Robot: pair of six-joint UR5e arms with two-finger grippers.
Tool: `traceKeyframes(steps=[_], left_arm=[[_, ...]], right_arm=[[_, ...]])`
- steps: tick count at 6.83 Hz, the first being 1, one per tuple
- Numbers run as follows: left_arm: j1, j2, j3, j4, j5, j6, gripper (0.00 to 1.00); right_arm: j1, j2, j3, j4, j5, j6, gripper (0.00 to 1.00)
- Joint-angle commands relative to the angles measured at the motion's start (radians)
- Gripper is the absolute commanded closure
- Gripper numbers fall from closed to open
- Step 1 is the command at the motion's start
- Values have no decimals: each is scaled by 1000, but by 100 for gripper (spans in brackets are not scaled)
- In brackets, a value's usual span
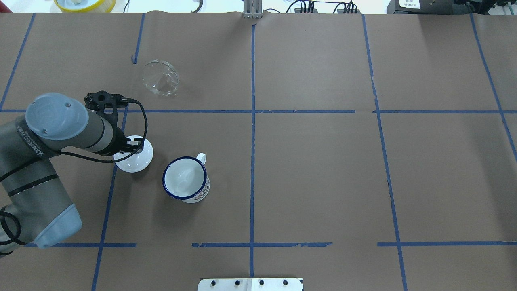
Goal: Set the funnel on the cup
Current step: 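Set the white lid on the table beside the mug and release, then move the left gripper to the clear glass funnel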
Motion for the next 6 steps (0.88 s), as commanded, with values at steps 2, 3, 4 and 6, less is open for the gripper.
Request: traceKeyframes(steps=[2, 3, 4, 6], left_arm=[[0, -5, 2, -2, -2, 0, 0], [-1, -6, -13, 3, -2, -4, 0], [-12, -31, -33, 9, 1, -52, 0], [-53, -96, -16, 3, 9, -350, 0]], right_arm=[[0, 0, 1, 0, 0, 0, 0], [0, 0, 1, 0, 0, 0, 0], [0, 0, 1, 0, 0, 0, 0], [0, 0, 1, 0, 0, 0, 0]])
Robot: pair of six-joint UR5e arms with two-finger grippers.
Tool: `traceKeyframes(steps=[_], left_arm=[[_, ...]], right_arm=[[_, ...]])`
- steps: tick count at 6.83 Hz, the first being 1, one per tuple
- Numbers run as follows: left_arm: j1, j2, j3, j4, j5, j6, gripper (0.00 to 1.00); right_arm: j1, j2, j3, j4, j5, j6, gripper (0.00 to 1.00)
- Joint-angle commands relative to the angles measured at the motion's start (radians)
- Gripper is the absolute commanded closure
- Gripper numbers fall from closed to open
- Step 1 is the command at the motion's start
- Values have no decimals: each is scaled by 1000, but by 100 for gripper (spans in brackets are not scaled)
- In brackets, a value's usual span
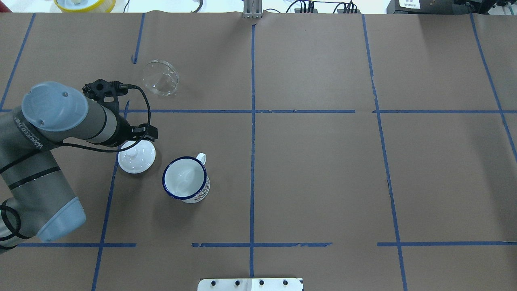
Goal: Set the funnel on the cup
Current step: 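Move the left gripper to the clear glass funnel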
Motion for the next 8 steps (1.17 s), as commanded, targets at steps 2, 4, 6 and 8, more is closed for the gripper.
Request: traceKeyframes(steps=[2, 4, 6, 8], left_arm=[[-37, -147, 99, -47, 189, -534, 0], [-34, -187, 269, -256, 335, -684, 0], [-34, -246, 404, -336, 476, -702, 0], [-34, -247, 506, -467, 517, -693, 1]], right_arm=[[0, 0, 0, 0, 0, 0, 0], [0, 0, 0, 0, 0, 0, 0], [0, 0, 0, 0, 0, 0, 0], [0, 0, 0, 0, 0, 0, 0]])
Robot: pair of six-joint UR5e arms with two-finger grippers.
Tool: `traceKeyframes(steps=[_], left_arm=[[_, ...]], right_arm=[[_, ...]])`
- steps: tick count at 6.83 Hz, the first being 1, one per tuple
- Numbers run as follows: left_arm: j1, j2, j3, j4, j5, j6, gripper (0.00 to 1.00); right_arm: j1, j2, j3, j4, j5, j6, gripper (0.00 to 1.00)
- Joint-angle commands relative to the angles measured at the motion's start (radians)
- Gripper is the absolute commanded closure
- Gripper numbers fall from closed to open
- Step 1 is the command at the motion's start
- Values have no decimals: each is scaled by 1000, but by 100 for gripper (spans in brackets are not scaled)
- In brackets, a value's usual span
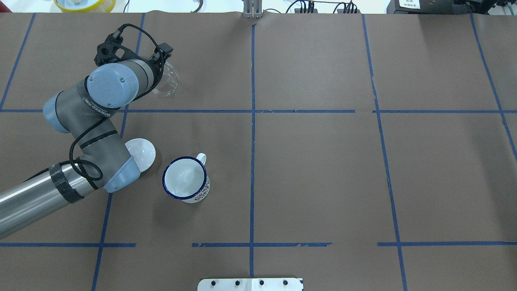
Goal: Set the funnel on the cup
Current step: 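Move the left gripper to the clear glass funnel, then grasp the glass funnel with the left gripper and lift it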
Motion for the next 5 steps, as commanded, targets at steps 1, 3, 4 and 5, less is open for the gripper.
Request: traceKeyframes(steps=[1, 3, 4, 5], left_arm=[[0, -24, 108, -90, 21, 7, 2], [0, -39, 146, -124, 21, 8, 15], [0, -47, 165, -144, 20, 8, 36], [0, -50, 165, -149, 18, 10, 70]], right_arm=[[0, 0, 0, 0, 0, 0, 0], [0, 0, 0, 0, 0, 0, 0], [0, 0, 0, 0, 0, 0, 0], [0, 0, 0, 0, 0, 0, 0]])
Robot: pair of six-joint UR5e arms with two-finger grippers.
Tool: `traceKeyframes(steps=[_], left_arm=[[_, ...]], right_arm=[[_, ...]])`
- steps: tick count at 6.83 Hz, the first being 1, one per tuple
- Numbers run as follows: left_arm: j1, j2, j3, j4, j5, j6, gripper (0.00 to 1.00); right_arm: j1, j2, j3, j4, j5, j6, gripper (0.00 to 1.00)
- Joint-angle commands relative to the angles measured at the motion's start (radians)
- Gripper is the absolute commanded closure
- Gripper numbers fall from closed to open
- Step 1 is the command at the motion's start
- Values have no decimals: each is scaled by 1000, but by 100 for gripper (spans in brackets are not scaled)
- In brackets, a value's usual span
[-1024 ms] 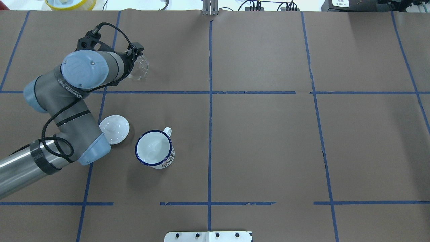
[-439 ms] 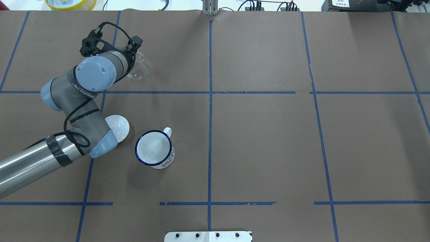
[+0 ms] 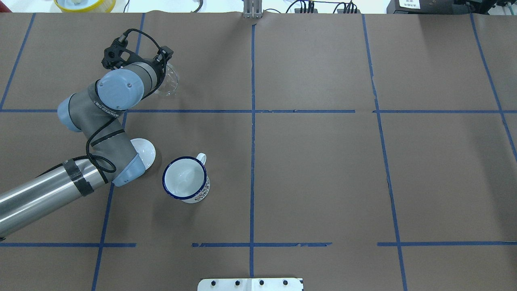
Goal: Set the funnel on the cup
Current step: 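Grasp the glass funnel with the left gripper and lift it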
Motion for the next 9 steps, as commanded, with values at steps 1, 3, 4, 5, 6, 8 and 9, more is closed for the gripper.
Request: traceKeyframes(steps=[1, 3, 4, 5, 6, 8, 9], left_arm=[[0, -11, 19, -13, -6, 65, 100], [-52, -15, -9, -46, -93, 105, 100], [-128, -3, -103, -33, -264, 121, 100], [-180, 32, -221, 46, -360, 168, 100], [-186, 72, -395, 199, -389, 263, 100], [-192, 71, -682, 565, -413, 422, 100], [-178, 63, -775, 725, -411, 447, 100]], right_arm=[[0, 0, 0, 0, 0, 0, 0], [0, 0, 0, 0, 0, 0, 0], [0, 0, 0, 0, 0, 0, 0], [0, 0, 0, 0, 0, 0, 0], [0, 0, 0, 0, 0, 0, 0], [0, 0, 0, 0, 0, 0, 0], [0, 0, 0, 0, 0, 0, 0]])
